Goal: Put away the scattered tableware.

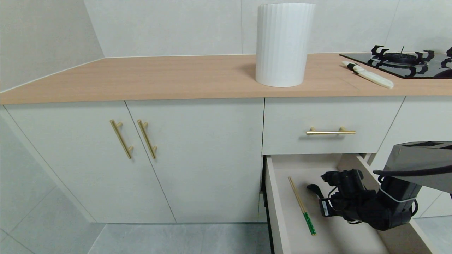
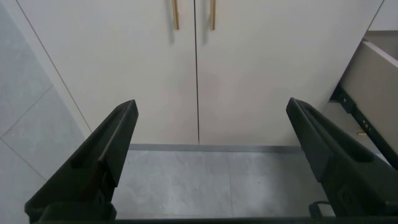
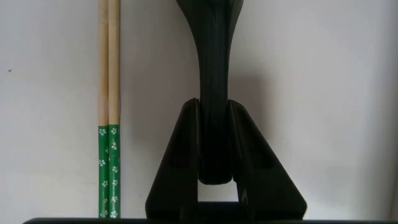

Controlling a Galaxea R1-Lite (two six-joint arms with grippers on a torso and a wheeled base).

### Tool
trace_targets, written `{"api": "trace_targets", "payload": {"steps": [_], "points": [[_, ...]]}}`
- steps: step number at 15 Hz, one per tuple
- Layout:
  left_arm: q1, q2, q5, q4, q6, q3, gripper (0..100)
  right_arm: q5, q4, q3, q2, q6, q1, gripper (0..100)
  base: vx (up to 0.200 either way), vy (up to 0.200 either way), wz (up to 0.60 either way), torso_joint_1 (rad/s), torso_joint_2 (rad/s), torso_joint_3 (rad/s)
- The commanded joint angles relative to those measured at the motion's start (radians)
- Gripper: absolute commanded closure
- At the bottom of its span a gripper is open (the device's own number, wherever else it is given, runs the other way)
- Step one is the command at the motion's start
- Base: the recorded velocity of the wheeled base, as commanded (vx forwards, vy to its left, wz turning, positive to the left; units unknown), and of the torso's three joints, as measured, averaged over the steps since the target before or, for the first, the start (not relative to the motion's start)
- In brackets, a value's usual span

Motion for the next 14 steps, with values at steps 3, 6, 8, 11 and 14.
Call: {"api": "trace_targets", "payload": {"steps": [3,6,8,11,14], "points": [[0.0,0.0,0.001,0.0,0.0,0.0,0,0.0,0.0,0.0,0.0,0.0,0.0,0,0.0,0.0,0.0,0.0,0.0,0.0],[0.0,0.0,0.001,0.0,0.0,0.0,0,0.0,0.0,0.0,-0.006,0.001,0.0,0,0.0,0.0,0.0,0.0,0.0,0.0],[0.0,0.0,-0.001,0.0,0.0,0.0,0,0.0,0.0,0.005,-0.023,0.001,0.0,0,0.0,0.0,0.0,0.0,0.0,0.0],[0.0,0.0,0.001,0.0,0.0,0.0,0,0.008,0.078,0.06,-0.219,0.008,0.005,0,0.0,0.0,0.0,0.0,0.0,0.0],[0.0,0.0,0.001,0.0,0.0,0.0,0,0.012,0.321,0.092,-0.538,0.008,0.037,0,0.0,0.0,0.0,0.0,0.0,0.0]]}}
